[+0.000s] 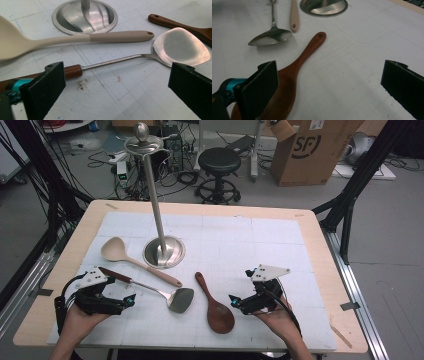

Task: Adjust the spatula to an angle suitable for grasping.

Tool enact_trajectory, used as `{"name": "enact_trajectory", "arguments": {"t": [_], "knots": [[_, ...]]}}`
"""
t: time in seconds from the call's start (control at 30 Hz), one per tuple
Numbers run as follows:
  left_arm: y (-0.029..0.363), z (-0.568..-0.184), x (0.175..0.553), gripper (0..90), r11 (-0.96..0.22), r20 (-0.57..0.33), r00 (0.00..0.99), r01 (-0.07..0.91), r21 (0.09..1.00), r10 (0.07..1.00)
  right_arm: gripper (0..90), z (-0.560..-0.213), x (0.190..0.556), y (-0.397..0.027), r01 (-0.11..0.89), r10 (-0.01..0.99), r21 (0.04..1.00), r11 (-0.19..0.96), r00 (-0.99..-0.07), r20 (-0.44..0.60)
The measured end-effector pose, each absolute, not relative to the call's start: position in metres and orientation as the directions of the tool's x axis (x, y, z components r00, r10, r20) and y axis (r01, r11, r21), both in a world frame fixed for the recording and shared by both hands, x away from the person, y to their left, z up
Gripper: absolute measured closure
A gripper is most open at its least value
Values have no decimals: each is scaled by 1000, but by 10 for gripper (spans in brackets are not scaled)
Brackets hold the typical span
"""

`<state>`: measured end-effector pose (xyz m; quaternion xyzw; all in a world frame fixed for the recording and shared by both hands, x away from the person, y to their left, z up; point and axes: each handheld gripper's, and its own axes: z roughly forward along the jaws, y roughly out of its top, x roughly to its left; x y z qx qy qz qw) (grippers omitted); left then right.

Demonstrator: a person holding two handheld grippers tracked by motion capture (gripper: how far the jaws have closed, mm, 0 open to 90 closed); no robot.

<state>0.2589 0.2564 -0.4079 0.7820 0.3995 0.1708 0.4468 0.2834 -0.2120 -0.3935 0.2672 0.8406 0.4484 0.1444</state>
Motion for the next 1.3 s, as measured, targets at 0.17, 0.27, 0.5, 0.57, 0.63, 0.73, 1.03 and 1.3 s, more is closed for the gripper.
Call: {"name": "enact_trajectory", "arguments": {"t": [0.17,0.27,0.5,0.57,0.63,0.73,1.03,1.3], "knots": [[258,-408,259,18,-279,-93,620,476,834,779,2,-393,287,-198,316,558,827,466,-830,2],[259,-408,259,18,-276,-92,618,474,836,781,2,-392,292,-183,308,536,822,479,-844,4],[260,-409,259,18,-273,-93,615,474,837,783,2,-393,300,-165,303,513,815,494,-858,8],[260,-409,259,18,-272,-94,615,474,838,783,2,-393,302,-160,307,505,810,499,-863,16],[260,-409,260,18,-273,-93,616,473,838,782,2,-393,304,-154,305,496,808,504,-868,18],[260,-409,260,18,-271,-94,615,473,838,783,2,-393,308,-144,297,480,808,509,-877,20],[261,-409,260,18,-268,-96,615,472,840,783,22,-393,320,-117,288,443,809,513,-896,39],[262,-410,260,18,-266,-101,615,476,838,782,62,-392,329,-92,285,407,802,525,-911,57]]}}
